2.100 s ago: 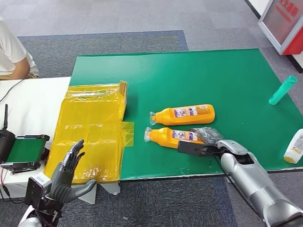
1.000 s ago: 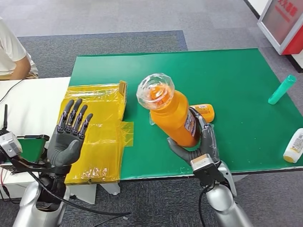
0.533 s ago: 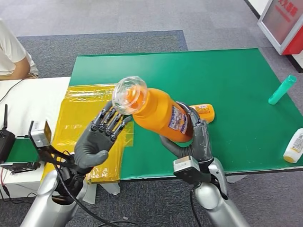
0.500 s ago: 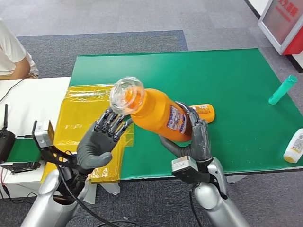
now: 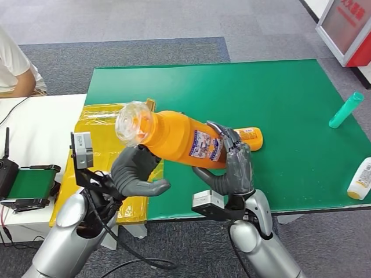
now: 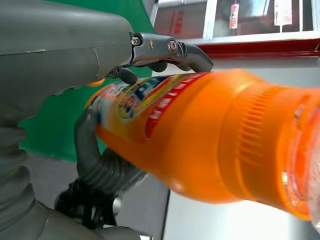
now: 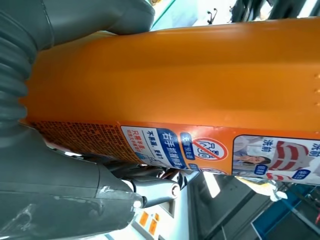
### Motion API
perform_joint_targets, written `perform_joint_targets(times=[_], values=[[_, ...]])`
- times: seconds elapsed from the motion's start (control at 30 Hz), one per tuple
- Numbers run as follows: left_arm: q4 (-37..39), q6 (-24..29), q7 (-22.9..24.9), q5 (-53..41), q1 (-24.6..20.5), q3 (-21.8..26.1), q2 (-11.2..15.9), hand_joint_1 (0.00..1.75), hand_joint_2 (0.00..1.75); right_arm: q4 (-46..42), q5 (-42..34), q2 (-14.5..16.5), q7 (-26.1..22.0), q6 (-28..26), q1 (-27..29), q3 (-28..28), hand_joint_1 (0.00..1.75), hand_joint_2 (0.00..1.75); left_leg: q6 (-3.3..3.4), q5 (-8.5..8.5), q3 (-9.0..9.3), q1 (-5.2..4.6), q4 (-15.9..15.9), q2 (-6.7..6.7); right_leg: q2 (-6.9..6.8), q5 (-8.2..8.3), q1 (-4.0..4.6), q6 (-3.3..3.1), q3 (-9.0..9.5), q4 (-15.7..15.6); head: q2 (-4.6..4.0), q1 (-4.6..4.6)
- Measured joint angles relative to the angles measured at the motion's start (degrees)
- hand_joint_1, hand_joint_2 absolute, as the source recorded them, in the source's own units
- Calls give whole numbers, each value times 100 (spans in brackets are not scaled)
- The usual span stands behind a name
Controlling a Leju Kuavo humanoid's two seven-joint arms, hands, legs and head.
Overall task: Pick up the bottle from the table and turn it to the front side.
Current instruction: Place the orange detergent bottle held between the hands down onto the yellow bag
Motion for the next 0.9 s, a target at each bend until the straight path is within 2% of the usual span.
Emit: perform_joint_targets(times=[0.17, 0.4, 0.63, 0.73, 0.77, 0.87, 0.9], values=[[-13, 154, -101, -421, -234, -12, -23, 0, 175, 5, 112, -1, 46, 3, 10, 81, 175, 175, 0, 0, -1, 0, 0, 0, 0, 0, 0, 0, 0, 0, 0, -1], [-17, 169, -15, -550, -400, -10, -32, 0, 175, 6, -31, -2, 113, 248, 11, 149, 175, 175, 0, 0, -1, 0, 0, 0, 0, 0, 0, 0, -1, 1, 0, 0], [1, -68, 23, -534, -466, -11, -16, 0, 175, -52, -33, -2, 149, 451, 38, 192, 175, 175, 0, 0, -1, 0, 0, 0, 0, 0, 0, 0, -2, 1, 0, -1], [7, -129, 29, -532, -486, -14, 2, 21, 175, -78, -48, -2, 157, 505, 46, 207, 175, 175, 0, 0, -1, 0, 0, 0, 0, 0, 0, 0, -2, 1, 0, -1], [7, -153, 31, -533, -492, -15, 10, 22, 175, -87, -62, -2, 159, 531, 48, 210, 175, 175, 0, 0, -1, 0, 0, 0, 0, 0, 0, 0, -2, 1, 0, -1], [8, -241, 25, -545, -510, -17, 35, 13, 175, -137, -158, -9, 159, 671, 61, 212, 175, 175, 0, 0, -1, 0, 0, 0, 0, 0, 0, 0, -2, 1, 0, -1], [8, -275, 22, -548, -517, -19, 46, 51, 175, -161, -190, -13, 159, 727, 73, 212, 175, 175, 0, 0, -1, 0, 0, 0, 0, 0, 0, 0, -2, 1, 0, -1]])
